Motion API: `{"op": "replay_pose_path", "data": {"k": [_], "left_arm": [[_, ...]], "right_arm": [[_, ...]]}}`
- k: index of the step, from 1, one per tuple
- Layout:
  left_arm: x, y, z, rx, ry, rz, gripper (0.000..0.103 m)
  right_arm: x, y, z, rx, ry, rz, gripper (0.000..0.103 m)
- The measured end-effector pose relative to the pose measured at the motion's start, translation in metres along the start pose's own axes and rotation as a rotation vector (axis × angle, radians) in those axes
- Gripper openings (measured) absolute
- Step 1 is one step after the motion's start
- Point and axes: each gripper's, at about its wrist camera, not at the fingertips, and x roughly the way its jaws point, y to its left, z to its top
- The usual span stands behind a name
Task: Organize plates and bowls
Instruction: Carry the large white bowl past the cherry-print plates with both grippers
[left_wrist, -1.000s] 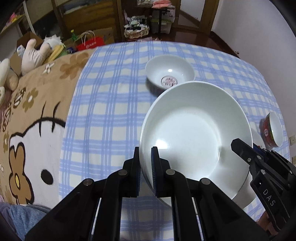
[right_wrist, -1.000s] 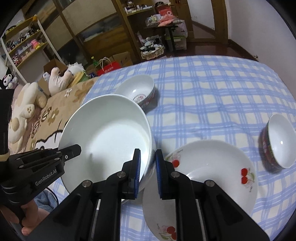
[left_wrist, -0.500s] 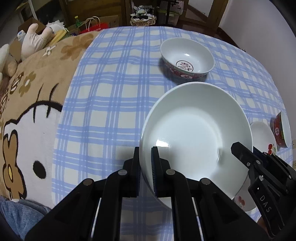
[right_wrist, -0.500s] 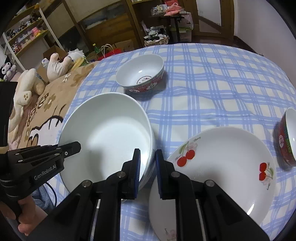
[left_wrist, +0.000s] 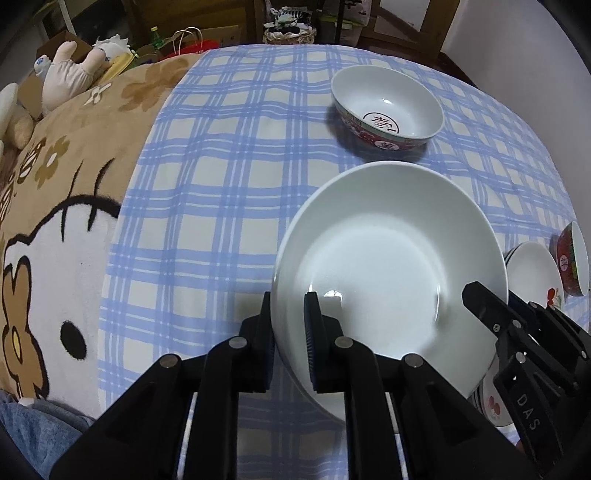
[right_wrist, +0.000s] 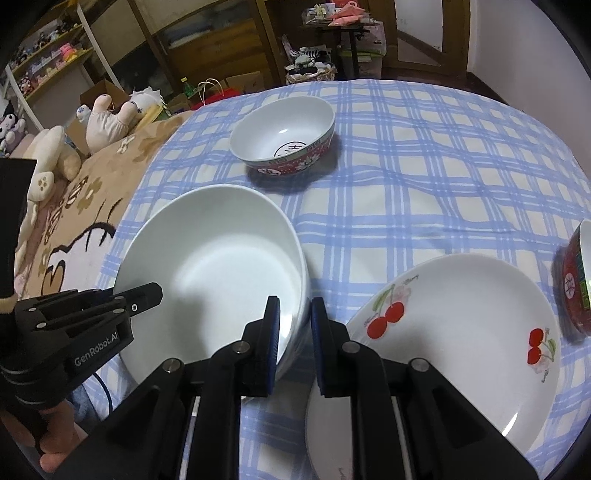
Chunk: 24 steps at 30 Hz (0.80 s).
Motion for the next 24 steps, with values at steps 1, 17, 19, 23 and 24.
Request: {"op": "replay_pose_path", "data": {"k": [1, 17, 19, 23, 24], "left_arm": [[-0.0003, -0.0005, 0.0002, 0.007, 0.001, 0.000, 0.013], [0.0019, 0.0040, 0.0031, 0.005, 0.024, -0.045, 0.013], [0.0017, 0.0039, 0.0030, 0.012, 0.022, -0.038, 0.013], [0.0019, 0.0024, 0.0025, 0.014, 0.019, -0.032, 0.013], [0.0018, 0.0023, 0.0026, 0.014, 0.020, -0.033, 0.013]], "right_arm": [[-0.0005, -0.0020, -0.0001, 0.008, 0.000, 0.002, 0.017], [0.0014, -0.0006, 0.0007, 0.027, 0.005, -0.007, 0.017], [0.0027, -0.0020, 0.0008, 0.026, 0.008, 0.002, 0.017], [0.0035, -0.0051, 0.0008, 0.034, 0.013, 0.017, 0.017], [0.0036, -0.0058, 0.0008, 0.035, 0.013, 0.017, 0.017]]}}
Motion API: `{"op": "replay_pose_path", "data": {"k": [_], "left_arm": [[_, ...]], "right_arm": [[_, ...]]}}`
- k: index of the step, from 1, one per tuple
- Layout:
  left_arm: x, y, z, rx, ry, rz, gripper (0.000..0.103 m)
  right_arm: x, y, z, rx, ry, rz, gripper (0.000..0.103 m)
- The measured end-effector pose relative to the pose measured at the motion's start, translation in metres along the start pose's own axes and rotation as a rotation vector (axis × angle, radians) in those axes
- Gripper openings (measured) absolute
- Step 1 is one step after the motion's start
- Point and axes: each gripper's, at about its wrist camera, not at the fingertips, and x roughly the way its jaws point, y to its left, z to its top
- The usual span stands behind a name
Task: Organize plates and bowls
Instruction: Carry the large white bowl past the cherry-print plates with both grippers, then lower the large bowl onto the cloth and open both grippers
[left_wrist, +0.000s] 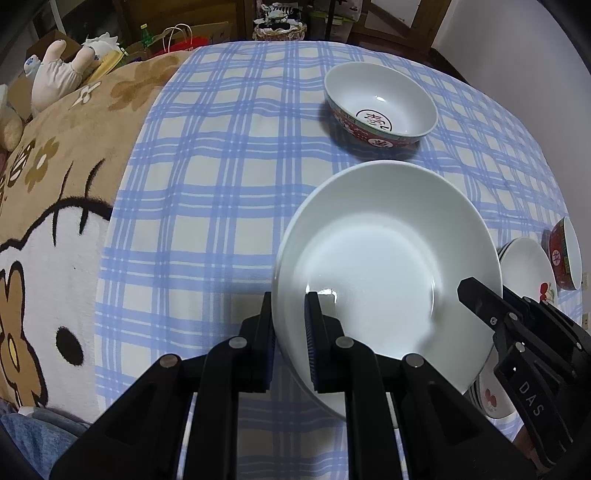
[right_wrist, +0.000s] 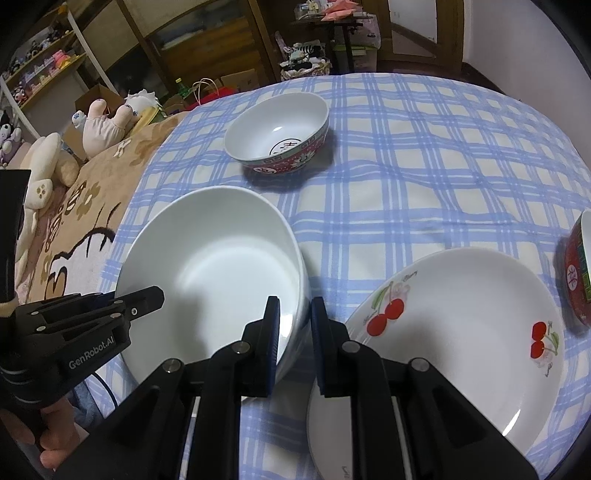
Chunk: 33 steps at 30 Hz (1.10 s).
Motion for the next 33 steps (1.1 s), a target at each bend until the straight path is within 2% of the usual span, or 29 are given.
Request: {"op": "replay_pose_path", "data": {"k": [9, 18, 28, 33], "left_arm": [[-0.002, 0.000, 0.000, -0.006, -0.005, -0.003, 0.015], [-0.004, -0.005, -0.003, 0.049, -0.010, 0.016, 0.019], [-0.016, 0.004, 0.000, 0.011, -0.021, -0.008, 0.020], [-0.029, 0.008, 0.009, 0.007, -0.071, 0.044, 0.022]], "right_arm": [[-0.005, -0.003, 0.000, 0.012, -0.016, 0.003, 0.018], [-0.007, -0.012, 0.000, 0.041, -0.020, 0.055, 0.019], [-0.014, -0.015, 0.003, 0.032, -0.042, 0.033, 0.026], [-0.021, -0.021, 0.013, 0.013, -0.054, 0.042, 0.026]]}}
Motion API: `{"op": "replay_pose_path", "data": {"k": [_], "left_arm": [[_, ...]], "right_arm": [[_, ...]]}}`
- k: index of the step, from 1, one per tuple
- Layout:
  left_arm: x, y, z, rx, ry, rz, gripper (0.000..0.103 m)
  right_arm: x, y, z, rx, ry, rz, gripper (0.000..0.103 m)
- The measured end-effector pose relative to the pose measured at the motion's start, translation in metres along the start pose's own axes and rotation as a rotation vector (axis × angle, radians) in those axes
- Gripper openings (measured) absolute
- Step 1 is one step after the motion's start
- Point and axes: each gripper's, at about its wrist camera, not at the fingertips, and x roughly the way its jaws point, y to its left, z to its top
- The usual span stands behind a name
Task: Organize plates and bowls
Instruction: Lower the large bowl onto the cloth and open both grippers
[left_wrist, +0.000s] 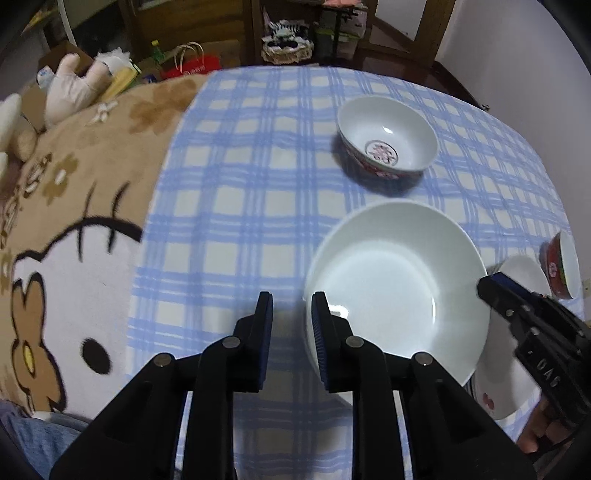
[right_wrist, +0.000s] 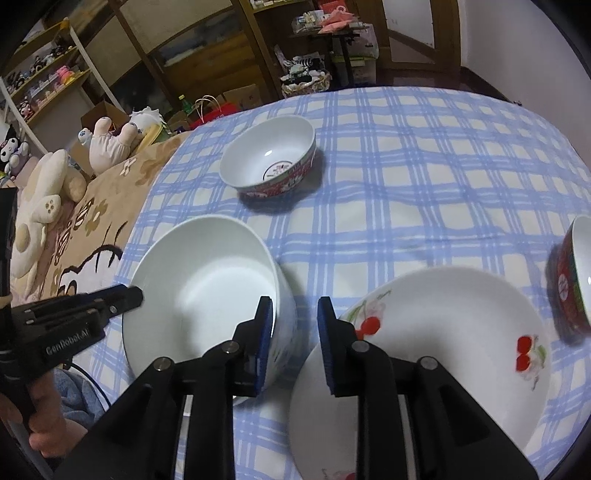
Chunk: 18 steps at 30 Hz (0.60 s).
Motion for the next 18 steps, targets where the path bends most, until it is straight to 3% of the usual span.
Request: {"op": "replay_pose_path", "data": {"k": [9, 13, 15, 18], "left_arm": [[-0.011, -0.004, 0.037, 0.031, -0.046, -0.012, 0.042], [-0.017, -0.005, 0.055, 0.031, -0.080, -0.011, 0.057], [-0.018, -0.006, 0.065, 0.035, -0.088, -0.008, 0.063], [-0.018, -0.006, 0.082, 0.044, -0.106, 0.007, 0.080]], "right_arm": [[-0.013, -0.005, 0.041, -0.028, -0.040, -0.021, 0.030], [-0.022, -0.006, 0.063, -0.048, -0.083, -0.049, 0.054], [-0.024, -0.009, 0.076, -0.053, -0.100, -0.059, 0.059], [-0.024, -0.012, 0.095, -0.045, -0.115, -0.068, 0.074]]}}
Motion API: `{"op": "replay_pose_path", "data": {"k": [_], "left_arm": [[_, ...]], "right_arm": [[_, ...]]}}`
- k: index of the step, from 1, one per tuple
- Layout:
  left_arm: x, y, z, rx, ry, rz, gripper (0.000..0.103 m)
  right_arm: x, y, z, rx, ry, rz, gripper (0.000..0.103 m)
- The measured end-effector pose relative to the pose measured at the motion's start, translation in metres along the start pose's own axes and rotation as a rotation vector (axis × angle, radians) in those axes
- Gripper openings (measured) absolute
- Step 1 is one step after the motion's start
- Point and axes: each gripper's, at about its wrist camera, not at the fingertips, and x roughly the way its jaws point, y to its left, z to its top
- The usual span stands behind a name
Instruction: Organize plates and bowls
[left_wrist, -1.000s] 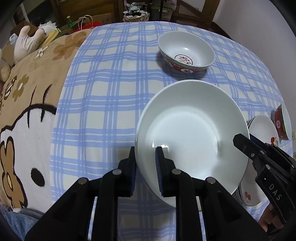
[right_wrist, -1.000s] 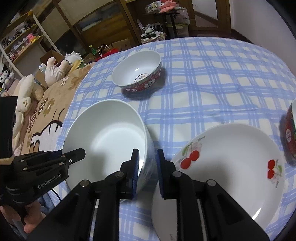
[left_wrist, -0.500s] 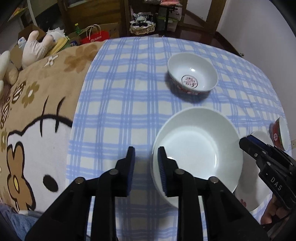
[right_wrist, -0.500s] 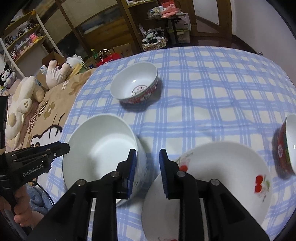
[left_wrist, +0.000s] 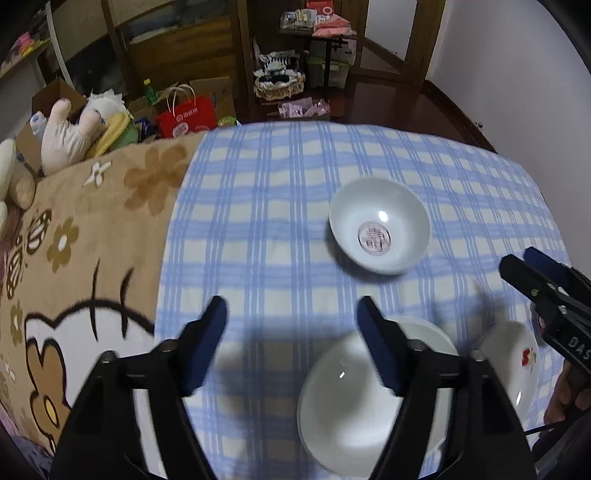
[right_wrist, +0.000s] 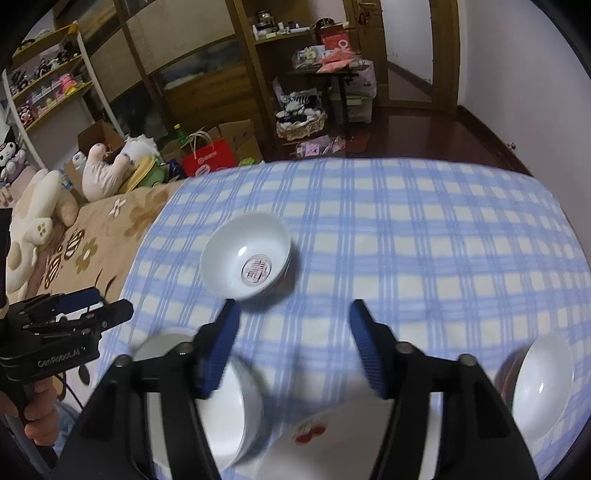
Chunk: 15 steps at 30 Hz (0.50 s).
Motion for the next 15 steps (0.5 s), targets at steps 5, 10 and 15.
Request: {"op": "replay_pose_path", "data": {"k": [5, 10, 15], "left_arm": [[0.009, 0.004, 0.028, 0.004, -0.063, -0.011, 0.095], [0.041, 0.005, 0.048, 0.015, -0.011, 0.002, 0.096], [0.076, 0.001, 0.056, 0.042, 0.065, -0.005, 0.096]], "right_arm": [[0.012, -0.006, 0.020, -0.005, -0.003, -0.010, 0.091], [0.038, -0.010, 0.031, -0.008, 0.032, -0.020, 0.091], [0.064, -0.012, 0.029, 0.005, 0.065, -0.021, 0.091]]}}
